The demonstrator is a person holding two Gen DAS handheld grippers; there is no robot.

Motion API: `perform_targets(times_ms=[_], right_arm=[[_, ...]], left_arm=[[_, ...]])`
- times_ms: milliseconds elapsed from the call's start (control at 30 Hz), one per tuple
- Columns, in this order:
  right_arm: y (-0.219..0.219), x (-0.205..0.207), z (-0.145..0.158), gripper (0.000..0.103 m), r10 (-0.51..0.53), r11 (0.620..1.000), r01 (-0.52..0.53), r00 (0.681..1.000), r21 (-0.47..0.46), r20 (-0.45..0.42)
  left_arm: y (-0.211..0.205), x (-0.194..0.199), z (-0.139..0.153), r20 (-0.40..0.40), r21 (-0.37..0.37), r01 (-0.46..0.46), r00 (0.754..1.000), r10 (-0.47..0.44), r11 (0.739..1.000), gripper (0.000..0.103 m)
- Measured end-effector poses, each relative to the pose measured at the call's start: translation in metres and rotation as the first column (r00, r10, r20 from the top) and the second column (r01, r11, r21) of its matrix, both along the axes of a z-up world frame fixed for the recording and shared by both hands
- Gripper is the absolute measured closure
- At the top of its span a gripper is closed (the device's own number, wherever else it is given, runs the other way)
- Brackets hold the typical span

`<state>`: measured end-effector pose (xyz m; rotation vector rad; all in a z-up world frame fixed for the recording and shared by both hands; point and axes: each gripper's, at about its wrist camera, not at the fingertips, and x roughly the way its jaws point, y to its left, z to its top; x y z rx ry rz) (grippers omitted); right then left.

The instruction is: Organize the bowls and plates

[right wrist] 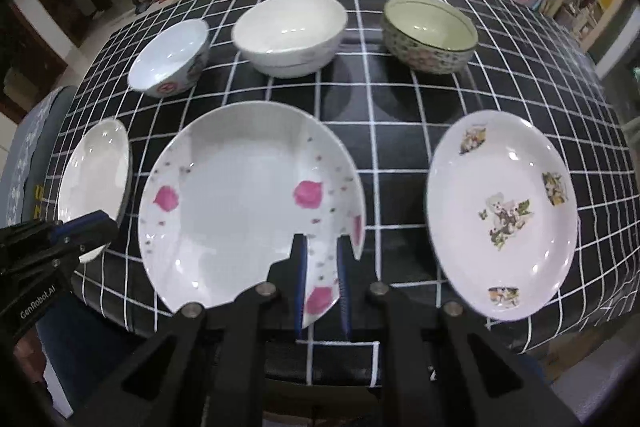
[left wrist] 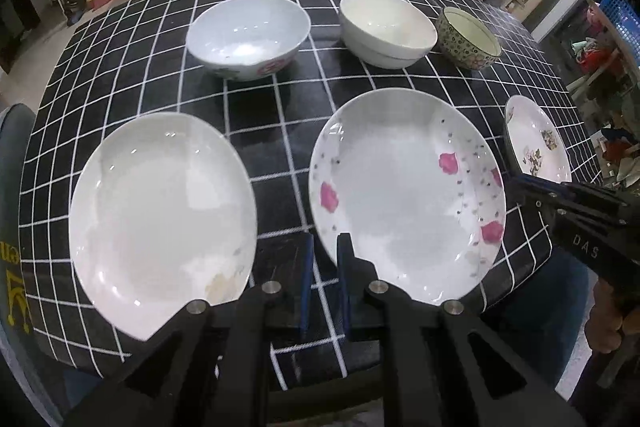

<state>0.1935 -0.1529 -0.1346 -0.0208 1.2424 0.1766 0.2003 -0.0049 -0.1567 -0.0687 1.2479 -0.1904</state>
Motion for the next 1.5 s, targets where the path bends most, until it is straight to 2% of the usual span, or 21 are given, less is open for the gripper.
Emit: perform_targets(times_ms=[200, 333, 367, 400, 567, 667, 733, 833, 933, 1200, 1500], right_arm=[[-0.014, 0.018, -0.012, 0.082, -0.008, 1.0, 0.009, 0.999, 0.022, -0.035], [-0.018, 0.029, -0.019, 0.072, -0.017, 1.0, 0.019, 0.999, 0.025, -0.051], [-0.019, 0.032, -0.021, 0.07, -0.021, 0.999, 0.022, 0.998, 0.024, -0.054], [-0.02, 0.035, -0.024, 0.07, -0.022, 1.0, 0.023, 0.998, 0.019, -0.059], [-0.019, 0.043, -0.034, 0.07, -0.018, 1.0, 0.02, 0.997, 0.02, -0.074], [-0.016, 0.042, -0.037, 0.071, -0.002, 1.0, 0.002, 0.997, 0.009, -0.076], [-0.014, 0.04, -0.04, 0.071, -0.001, 1.0, 0.001, 0.997, -0.003, -0.077], [-0.012, 0.035, -0.044, 0.077, 0.008, 1.0, -0.009, 0.996, -0.008, -0.09], [-0.012, 0.029, -0.046, 0.083, 0.009, 1.0, -0.008, 0.995, 0.009, -0.097], [-0.01, 0.025, -0.044, 0.082, -0.01, 1.0, 0.008, 0.995, -0.014, -0.099], [-0.005, 0.022, -0.041, 0.081, -0.045, 0.998, 0.05, 0.993, 0.039, -0.108]], left_arm=[[-0.008, 0.018, -0.012, -0.026, 0.005, 0.004, 1.0, -0.004, 1.0, 0.093], [-0.012, 0.028, -0.024, -0.043, 0.018, 0.004, 0.999, -0.004, 1.0, 0.092], [-0.012, 0.03, -0.024, -0.029, 0.025, 0.001, 1.0, -0.001, 1.0, 0.088], [-0.011, 0.032, -0.025, -0.025, 0.031, 0.002, 1.0, -0.002, 1.0, 0.083], [-0.009, 0.043, -0.037, -0.052, 0.027, 0.003, 0.999, -0.001, 1.0, 0.082], [-0.009, 0.046, -0.045, -0.07, 0.01, 0.005, 0.998, -0.004, 1.0, 0.084], [-0.008, 0.046, -0.047, -0.077, 0.005, 0.003, 0.997, -0.003, 1.0, 0.089], [-0.008, 0.043, -0.051, -0.084, -0.004, -0.007, 0.996, 0.006, 1.0, 0.09], [-0.01, 0.041, -0.051, -0.078, -0.009, -0.013, 0.997, 0.012, 1.0, 0.092], [-0.013, 0.036, -0.049, -0.071, 0.017, 0.006, 0.997, -0.005, 1.0, 0.092], [-0.005, 0.021, -0.042, -0.061, 0.028, 0.002, 0.998, 0.0, 1.0, 0.092]])
